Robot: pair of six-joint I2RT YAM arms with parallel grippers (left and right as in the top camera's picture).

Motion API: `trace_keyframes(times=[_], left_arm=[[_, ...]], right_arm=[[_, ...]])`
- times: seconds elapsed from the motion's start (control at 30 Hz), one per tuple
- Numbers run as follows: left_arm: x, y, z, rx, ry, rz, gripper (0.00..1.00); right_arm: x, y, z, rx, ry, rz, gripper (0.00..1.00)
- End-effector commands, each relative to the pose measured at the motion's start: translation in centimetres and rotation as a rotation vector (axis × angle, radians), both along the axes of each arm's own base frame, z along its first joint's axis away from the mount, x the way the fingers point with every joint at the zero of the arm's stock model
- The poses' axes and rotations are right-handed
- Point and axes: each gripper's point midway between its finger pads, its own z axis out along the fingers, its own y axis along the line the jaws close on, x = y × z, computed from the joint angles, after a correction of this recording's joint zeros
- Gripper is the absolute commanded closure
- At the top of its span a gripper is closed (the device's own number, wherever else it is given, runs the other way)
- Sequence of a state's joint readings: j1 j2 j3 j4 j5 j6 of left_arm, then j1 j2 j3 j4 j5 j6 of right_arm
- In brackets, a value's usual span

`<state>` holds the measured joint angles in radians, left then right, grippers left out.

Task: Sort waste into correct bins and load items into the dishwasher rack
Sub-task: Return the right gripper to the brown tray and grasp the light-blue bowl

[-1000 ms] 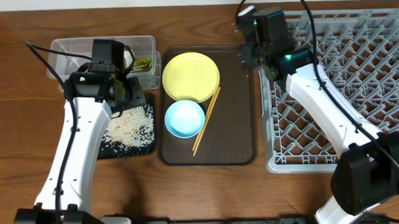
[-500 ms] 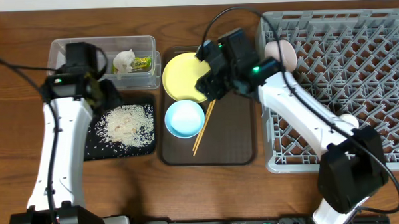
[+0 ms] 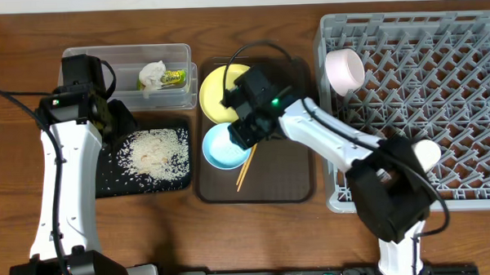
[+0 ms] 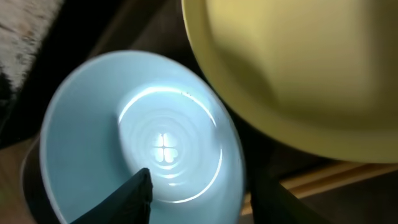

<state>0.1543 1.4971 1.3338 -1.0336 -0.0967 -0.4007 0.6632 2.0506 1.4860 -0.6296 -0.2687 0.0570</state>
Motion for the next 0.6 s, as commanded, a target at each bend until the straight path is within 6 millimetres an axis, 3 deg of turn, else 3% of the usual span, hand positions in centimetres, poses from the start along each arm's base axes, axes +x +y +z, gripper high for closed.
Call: trace_keyframes(times=[0.0,0.2,0.43,0.57], left_arm=[[-0.1,0.3,0.2,0.011,-0.002,0.023,0.31],[-0.1,0.3,0.2,0.011,-0.002,0.024,0.31],[-0.1,0.3,0.2,0.011,-0.003,0.024,0.31],[-0.1,0.3,0.2,0.011,-0.002,0.023,0.31]], right_arm=[[0.2,-0.8,-1.4,-0.075,-0.001,-0.073,0.55],[0.8,-2.1,-1.8,-0.137,-0.027,-0.115,0.66],[0.2,-2.5,-2.0,-0.156,-0.001,-0.12,0.99],[0.3,-2.5,-1.9,-0.155,-0.003,-0.121,0.99]])
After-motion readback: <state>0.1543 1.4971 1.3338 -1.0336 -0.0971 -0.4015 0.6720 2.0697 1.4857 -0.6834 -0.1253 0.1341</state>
